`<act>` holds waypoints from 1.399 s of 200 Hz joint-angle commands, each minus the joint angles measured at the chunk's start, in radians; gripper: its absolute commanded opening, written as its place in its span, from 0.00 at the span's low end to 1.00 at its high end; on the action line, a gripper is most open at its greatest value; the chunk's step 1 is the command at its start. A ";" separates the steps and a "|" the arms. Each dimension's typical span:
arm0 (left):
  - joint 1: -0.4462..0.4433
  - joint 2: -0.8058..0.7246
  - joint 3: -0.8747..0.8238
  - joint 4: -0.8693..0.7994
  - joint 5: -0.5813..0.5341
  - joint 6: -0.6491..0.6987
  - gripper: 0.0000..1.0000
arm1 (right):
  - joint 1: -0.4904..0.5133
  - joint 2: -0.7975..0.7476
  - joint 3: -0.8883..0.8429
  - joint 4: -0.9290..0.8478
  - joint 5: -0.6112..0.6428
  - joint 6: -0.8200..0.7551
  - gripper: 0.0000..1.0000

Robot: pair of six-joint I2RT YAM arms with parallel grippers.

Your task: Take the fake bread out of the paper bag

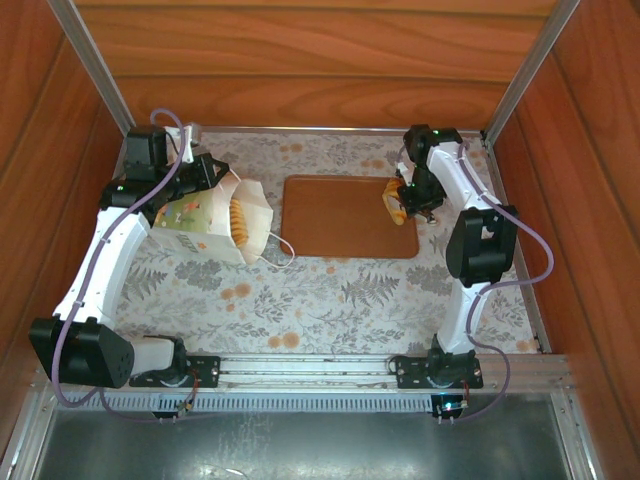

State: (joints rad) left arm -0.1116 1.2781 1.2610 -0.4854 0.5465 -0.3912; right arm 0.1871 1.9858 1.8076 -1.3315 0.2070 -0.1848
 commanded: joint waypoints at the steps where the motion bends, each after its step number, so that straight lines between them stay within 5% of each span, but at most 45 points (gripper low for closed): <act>1: 0.008 -0.019 0.000 0.030 0.001 -0.004 0.00 | -0.014 -0.012 0.021 -0.017 0.008 -0.015 0.47; 63: 0.008 -0.020 0.003 0.030 -0.001 -0.009 0.00 | -0.014 -0.026 0.034 -0.036 -0.018 -0.032 0.48; 120: 0.007 -0.013 0.011 0.031 0.002 -0.011 0.00 | -0.014 -0.058 0.064 -0.038 -0.055 -0.006 0.59; 234: 0.007 -0.029 0.006 0.034 -0.007 -0.015 0.00 | -0.014 -0.489 -0.190 0.217 -0.321 0.191 0.52; 256: 0.008 -0.033 -0.004 0.034 -0.013 -0.018 0.00 | -0.015 -0.540 -0.299 0.347 -0.286 0.240 0.50; 280: 0.008 -0.038 -0.006 0.034 -0.012 -0.023 0.00 | -0.025 -0.419 -0.217 0.268 -0.158 0.248 0.50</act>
State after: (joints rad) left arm -0.1116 1.2690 1.2610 -0.4850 0.5430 -0.4015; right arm 0.1810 1.4586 1.5360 -1.0996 -0.0418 0.0128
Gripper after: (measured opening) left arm 0.044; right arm 0.507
